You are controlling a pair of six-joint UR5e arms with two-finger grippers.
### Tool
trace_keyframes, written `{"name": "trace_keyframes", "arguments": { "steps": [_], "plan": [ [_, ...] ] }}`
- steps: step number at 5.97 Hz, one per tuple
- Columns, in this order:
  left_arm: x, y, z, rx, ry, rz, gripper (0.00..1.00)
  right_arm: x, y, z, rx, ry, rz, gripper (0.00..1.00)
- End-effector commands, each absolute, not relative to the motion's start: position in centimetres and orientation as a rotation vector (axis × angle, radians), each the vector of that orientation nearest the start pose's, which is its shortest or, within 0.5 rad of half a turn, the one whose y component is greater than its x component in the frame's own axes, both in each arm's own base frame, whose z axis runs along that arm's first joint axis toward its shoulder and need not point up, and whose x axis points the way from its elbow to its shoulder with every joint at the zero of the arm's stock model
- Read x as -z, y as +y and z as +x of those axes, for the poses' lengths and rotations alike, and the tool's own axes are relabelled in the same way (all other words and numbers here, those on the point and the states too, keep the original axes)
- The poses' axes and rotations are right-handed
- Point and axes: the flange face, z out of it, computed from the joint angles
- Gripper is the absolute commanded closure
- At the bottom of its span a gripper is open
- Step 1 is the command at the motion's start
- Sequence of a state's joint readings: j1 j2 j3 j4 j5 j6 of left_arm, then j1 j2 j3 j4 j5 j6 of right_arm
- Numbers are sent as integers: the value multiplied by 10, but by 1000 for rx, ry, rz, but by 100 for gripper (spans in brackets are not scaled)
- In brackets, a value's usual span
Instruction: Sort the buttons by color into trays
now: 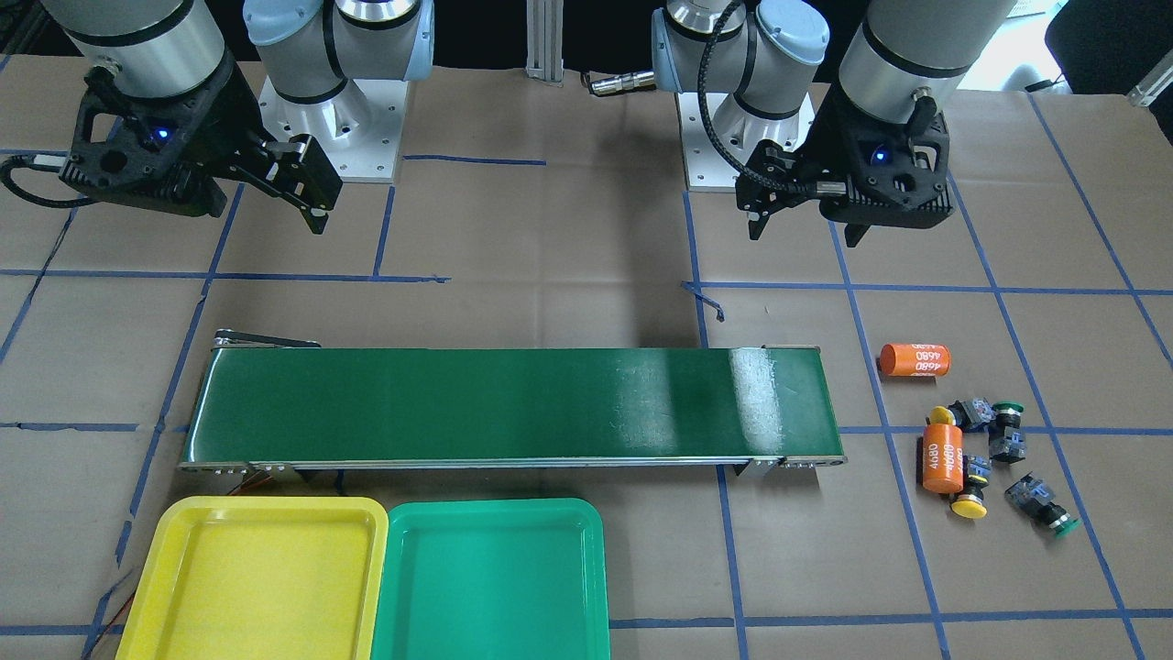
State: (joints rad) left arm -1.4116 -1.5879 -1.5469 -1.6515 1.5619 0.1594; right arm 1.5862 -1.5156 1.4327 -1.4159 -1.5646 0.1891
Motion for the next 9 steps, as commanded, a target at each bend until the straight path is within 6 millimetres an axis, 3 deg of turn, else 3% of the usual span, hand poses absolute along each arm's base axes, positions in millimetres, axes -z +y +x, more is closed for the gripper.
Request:
{"name": "trace_keyframes", "arguments": {
  "steps": [1,2,4,7,9],
  "plan": [
    [-462,-503,33,-216,3177,71,2,-512,-504,142,-116,3129,272,0],
    [-445,-501,73,-268,3194,214,2,-512,-505,142,-113,3130,272,0],
    [-402,-481,116,-367,3152,654,2,-512,-505,142,-113,3131,270,0],
    [-335,-494,167,-242,2918,1446,2,-512,-505,142,-114,3129,270,0],
    [-285,-508,178,-207,2736,1879,2,-512,-505,142,-114,3129,270,0]
  ]
}}
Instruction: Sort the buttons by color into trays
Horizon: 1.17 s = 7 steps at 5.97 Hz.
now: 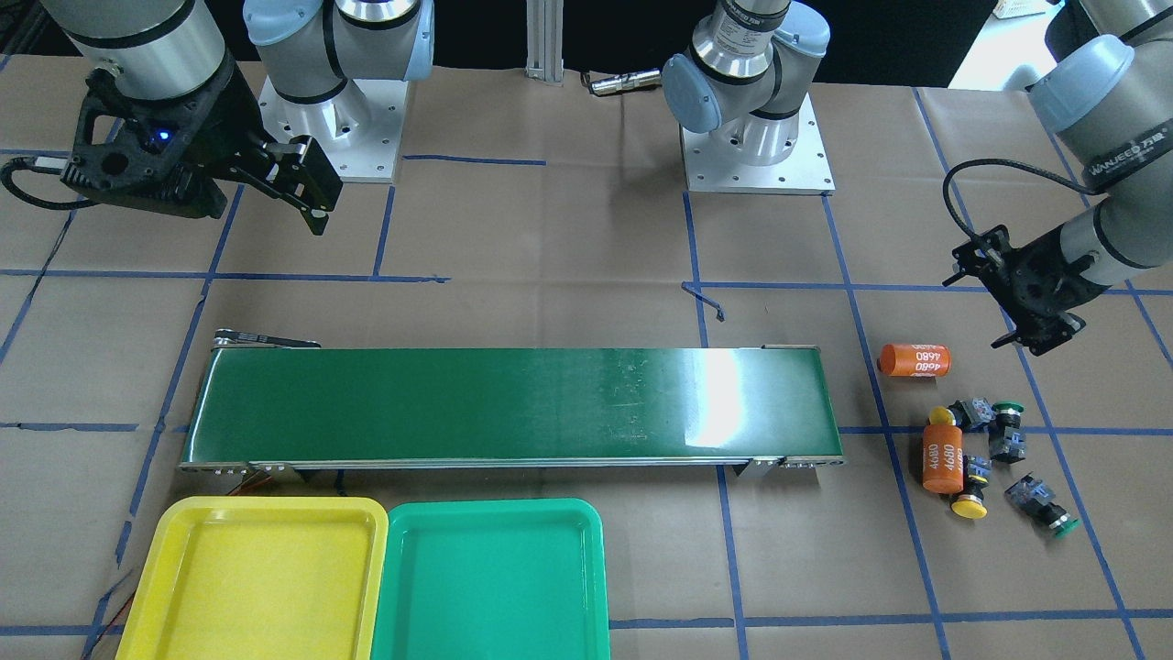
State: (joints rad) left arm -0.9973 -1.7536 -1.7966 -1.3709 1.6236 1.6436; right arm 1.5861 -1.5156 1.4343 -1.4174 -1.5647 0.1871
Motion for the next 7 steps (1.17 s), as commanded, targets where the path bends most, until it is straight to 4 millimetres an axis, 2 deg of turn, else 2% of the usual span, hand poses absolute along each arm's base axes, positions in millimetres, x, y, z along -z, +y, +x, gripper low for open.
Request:
{"name": "trace_keyframes", "arguments": {
  "steps": [1,3,4,6,7],
  "plan": [
    [-255,-512,179,-208,2628,2099,2,-512,-505,142,-114,3129,270,0],
    [-215,-518,172,-201,2477,2252,2,-511,-504,142,-116,3129,270,0],
    [-207,-517,171,-197,2427,2291,2,-511,-504,142,-116,3129,267,0],
    [-179,-503,167,-236,2422,2286,2,-511,-504,142,-116,3129,267,0],
    [-174,-494,163,-263,2426,2295,2,-511,-504,142,-118,3130,265,0]
  ]
}}
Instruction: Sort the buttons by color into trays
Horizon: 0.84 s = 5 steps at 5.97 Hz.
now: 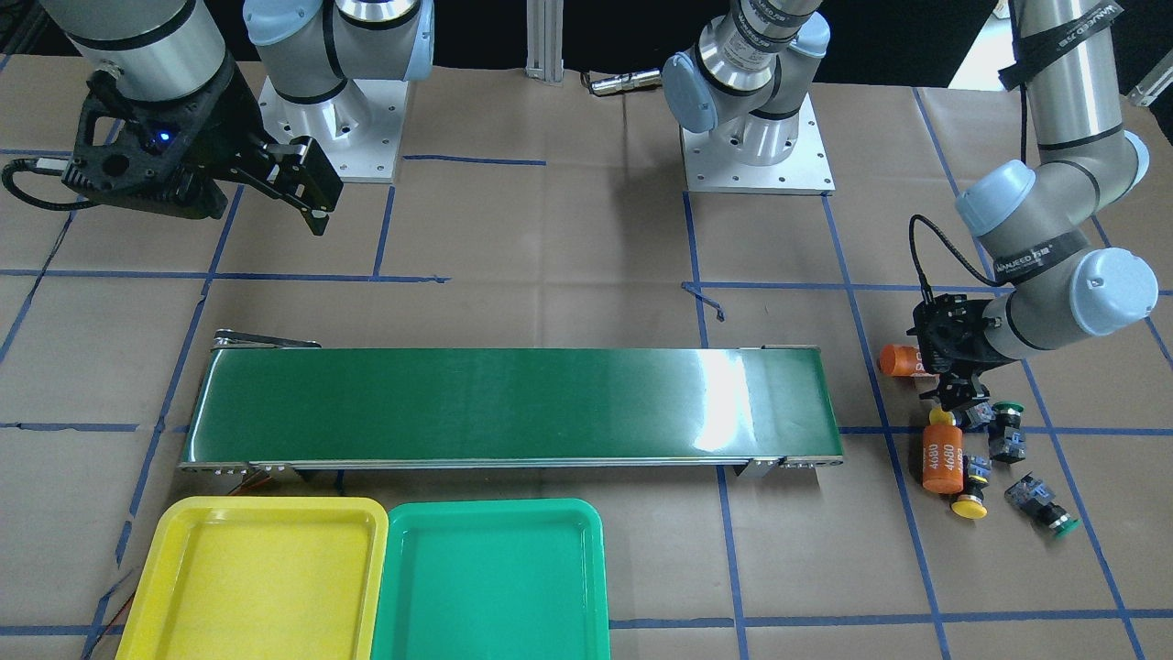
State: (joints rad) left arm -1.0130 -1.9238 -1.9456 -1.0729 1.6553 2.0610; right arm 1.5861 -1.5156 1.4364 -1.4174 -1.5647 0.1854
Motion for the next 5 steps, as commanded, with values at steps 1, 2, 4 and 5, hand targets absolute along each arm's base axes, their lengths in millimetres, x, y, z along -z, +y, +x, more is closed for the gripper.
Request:
{"name": "trace_keyframes", "arguments": {
  "steps": [1,2,4,5],
  "plan": [
    [-178,-497,168,-251,2416,2269,29,-510,-505,142,-121,3131,265,0],
    [-187,-498,167,-241,2404,2252,83,-510,-505,142,-121,3130,263,0],
    [-201,-501,164,-233,2382,2246,100,-510,-505,142,-121,3130,258,0],
    [-237,-513,151,-232,2348,2282,100,-509,-505,142,-123,3130,258,0]
  ]
}}
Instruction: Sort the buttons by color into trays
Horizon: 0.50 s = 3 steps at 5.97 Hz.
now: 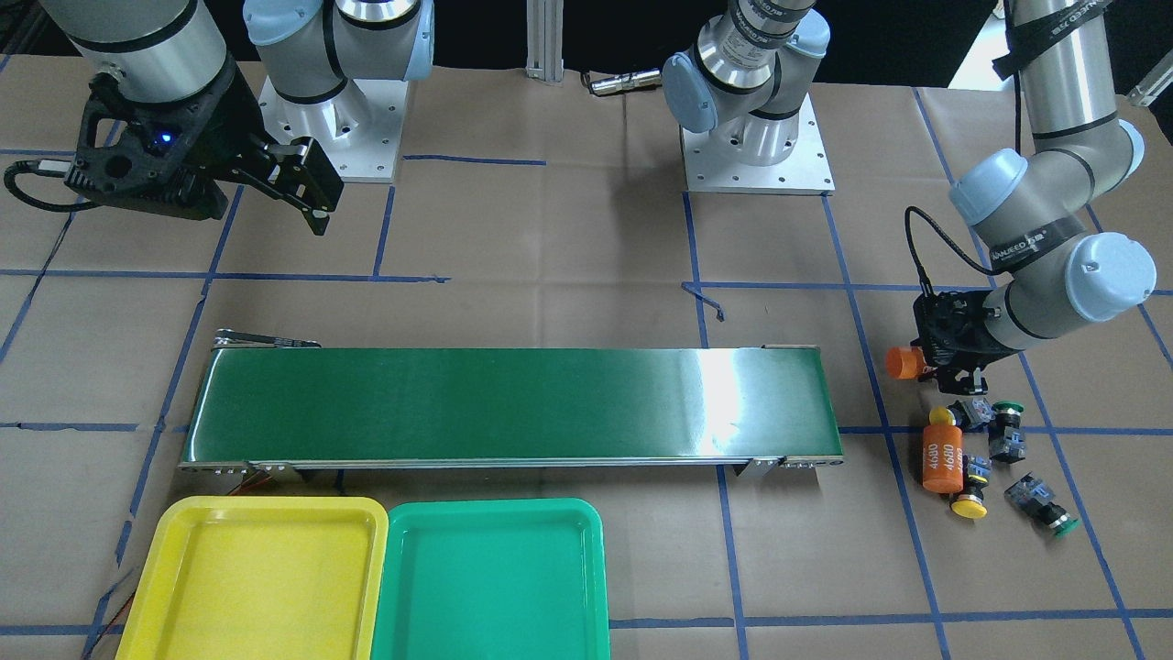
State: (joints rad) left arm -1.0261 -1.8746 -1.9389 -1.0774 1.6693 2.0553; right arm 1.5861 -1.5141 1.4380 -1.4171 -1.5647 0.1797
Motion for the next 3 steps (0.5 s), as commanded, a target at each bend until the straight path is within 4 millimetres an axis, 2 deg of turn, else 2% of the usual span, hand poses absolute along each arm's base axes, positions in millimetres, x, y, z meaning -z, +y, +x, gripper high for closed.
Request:
{"name": "trace_keyframes", "arguments": {
  "steps": [1,2,3],
  "plan": [
    [-279,-542,113,-244,2263,2373,100,-510,-505,142,-121,3129,255,0],
    [-303,-562,62,-262,2228,2393,99,-510,-505,142,-121,3129,255,0],
    [-302,-566,10,-262,2163,2448,99,-509,-505,143,-127,3120,250,0]
  ]
}}
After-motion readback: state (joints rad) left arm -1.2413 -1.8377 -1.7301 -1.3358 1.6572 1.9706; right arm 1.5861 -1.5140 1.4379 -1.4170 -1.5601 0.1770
